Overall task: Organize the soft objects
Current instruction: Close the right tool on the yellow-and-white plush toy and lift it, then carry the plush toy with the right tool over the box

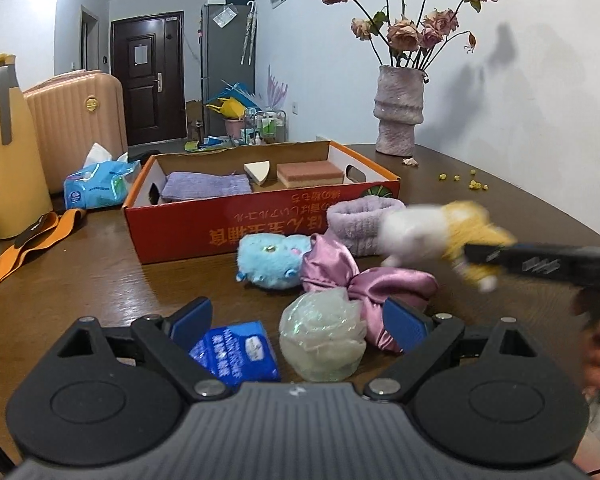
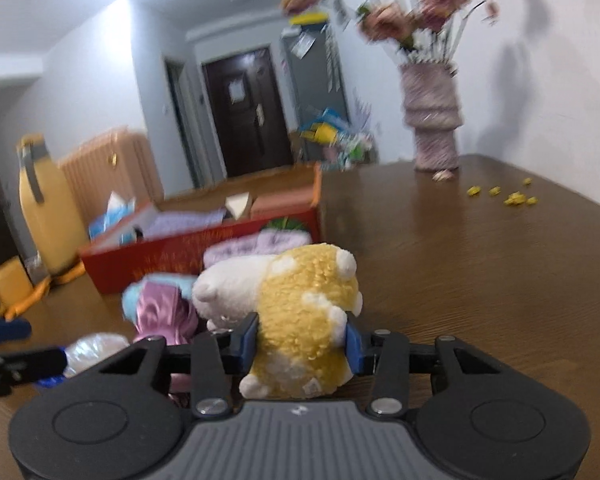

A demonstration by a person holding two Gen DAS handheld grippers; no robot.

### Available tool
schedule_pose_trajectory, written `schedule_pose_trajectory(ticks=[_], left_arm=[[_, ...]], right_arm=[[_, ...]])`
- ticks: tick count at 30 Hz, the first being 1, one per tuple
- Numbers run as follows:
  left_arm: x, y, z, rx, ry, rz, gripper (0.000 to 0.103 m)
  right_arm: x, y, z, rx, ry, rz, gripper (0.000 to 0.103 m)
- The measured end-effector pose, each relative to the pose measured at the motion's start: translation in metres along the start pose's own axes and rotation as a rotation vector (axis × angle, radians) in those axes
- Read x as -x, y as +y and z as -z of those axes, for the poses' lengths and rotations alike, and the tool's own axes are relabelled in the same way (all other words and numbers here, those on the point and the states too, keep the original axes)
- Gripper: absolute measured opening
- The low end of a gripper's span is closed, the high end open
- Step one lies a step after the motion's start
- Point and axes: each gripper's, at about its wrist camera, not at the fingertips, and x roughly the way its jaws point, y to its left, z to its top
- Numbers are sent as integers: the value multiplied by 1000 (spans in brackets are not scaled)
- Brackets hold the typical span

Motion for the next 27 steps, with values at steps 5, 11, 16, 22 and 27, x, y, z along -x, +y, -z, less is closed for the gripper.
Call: schedule_pose_trajectory(ticks=[5, 11, 16, 22, 27], left_arm=[[30, 8, 16, 9, -25, 81, 94], [59, 14, 55, -30, -65, 173, 94], [65, 30, 81, 16, -30, 135, 84], [62, 41, 87, 92, -17, 162, 67], [61, 38, 89, 87, -29, 178, 63]], right_arm=[[64, -2, 10, -32, -70, -102, 42], [90, 53, 47, 71, 42, -371, 43], [75, 88, 76, 208, 104, -338, 44], [73, 101, 84, 217, 88, -338, 65], [84, 93, 93, 225, 73, -327, 69]])
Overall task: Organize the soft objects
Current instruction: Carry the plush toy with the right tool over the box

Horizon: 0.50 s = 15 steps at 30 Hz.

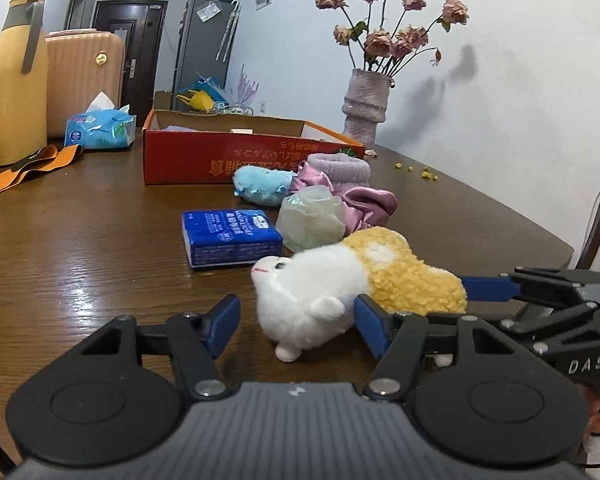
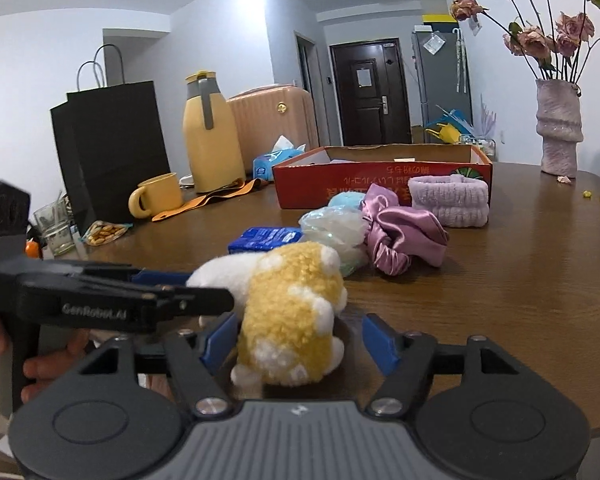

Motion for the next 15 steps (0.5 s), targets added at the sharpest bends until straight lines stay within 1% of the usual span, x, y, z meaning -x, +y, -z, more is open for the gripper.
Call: schedule_pose_trajectory(ticks=[2, 3, 4, 5, 8, 12, 15], left_arm=[[-2, 0, 1, 5, 2, 12, 59], [-3, 0, 0, 11, 5, 16, 58], [-3, 1, 0, 17, 7, 18, 56], [-4, 1, -1, 25, 8, 25, 50], [-4, 4, -2, 47, -2, 33, 45], [-5, 6, -5, 62, 1, 36, 44], [-3, 5, -11, 60, -18, 43, 44]], right_arm=[[1, -2, 3, -16, -2, 11, 67], [1, -4, 4, -35, -5, 14, 59], [1, -6, 4, -49, -8, 8, 46], [1, -8, 3, -66, -6, -6, 45], [0, -10, 1, -75, -12, -8, 44], [0, -12, 0, -85, -18, -14, 42], [2, -11, -5, -76, -34, -18, 42]])
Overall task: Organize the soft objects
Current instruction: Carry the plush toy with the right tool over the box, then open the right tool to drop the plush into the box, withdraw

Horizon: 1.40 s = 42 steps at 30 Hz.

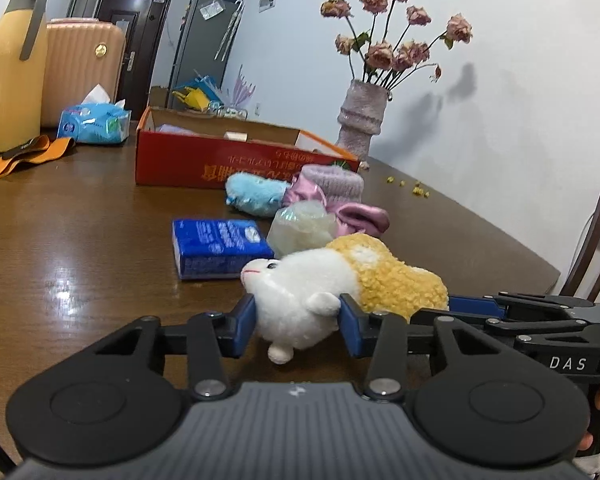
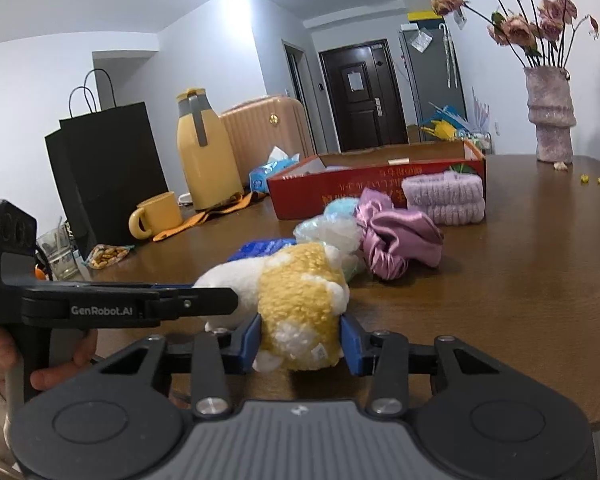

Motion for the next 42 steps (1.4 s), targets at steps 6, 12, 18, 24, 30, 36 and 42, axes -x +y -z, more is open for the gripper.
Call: schedule_pose_trajectory(ticks=[6, 12, 18, 24, 30, 36, 42], left_arm=[[-5, -4, -39, -25, -57, 48, 44], [-67, -1, -137, -118, -79, 128, 44], [-197, 26, -222, -101, 54, 143, 43], [-297, 48, -246, -104, 188, 92, 43], [-349, 54, -243, -98, 334, 81, 43], [-359, 46, -228, -131, 381, 46, 44], [-310, 37, -245, -150, 302, 20, 46]], right_arm=[[6, -5, -26, 4, -58, 9, 41], [-18, -35, -104, 16, -99, 67, 40], [-105, -103, -190, -12, -24, 146, 40], [-199, -173, -223, -99, 113, 168, 38], [-241, -187, -222, -42, 217, 251, 40], [-227, -175, -220, 3, 205, 269, 61], [-192, -157, -244, 30, 132, 299, 64]])
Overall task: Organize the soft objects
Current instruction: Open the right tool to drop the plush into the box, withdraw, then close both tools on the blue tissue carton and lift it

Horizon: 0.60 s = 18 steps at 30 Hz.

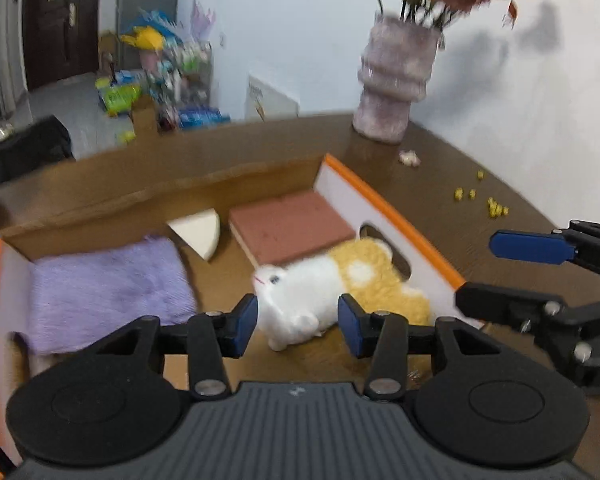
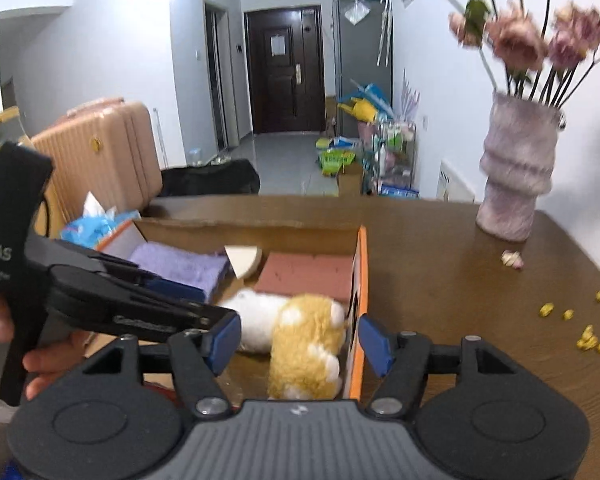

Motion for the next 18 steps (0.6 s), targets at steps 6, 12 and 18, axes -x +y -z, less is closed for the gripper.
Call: schedule_pose_trajectory(ticks=[6, 12, 18], left_arm=[[107, 2, 6, -13, -168, -117, 56], [198, -2, 46, -34, -303, -264, 70], [246, -13, 80, -15, -369, -336, 76]], right_arm=[[64, 11, -21, 30, -98, 6, 73], [120, 33, -12, 51, -202, -33, 81], [157, 63, -4, 72, -283, -71, 82]])
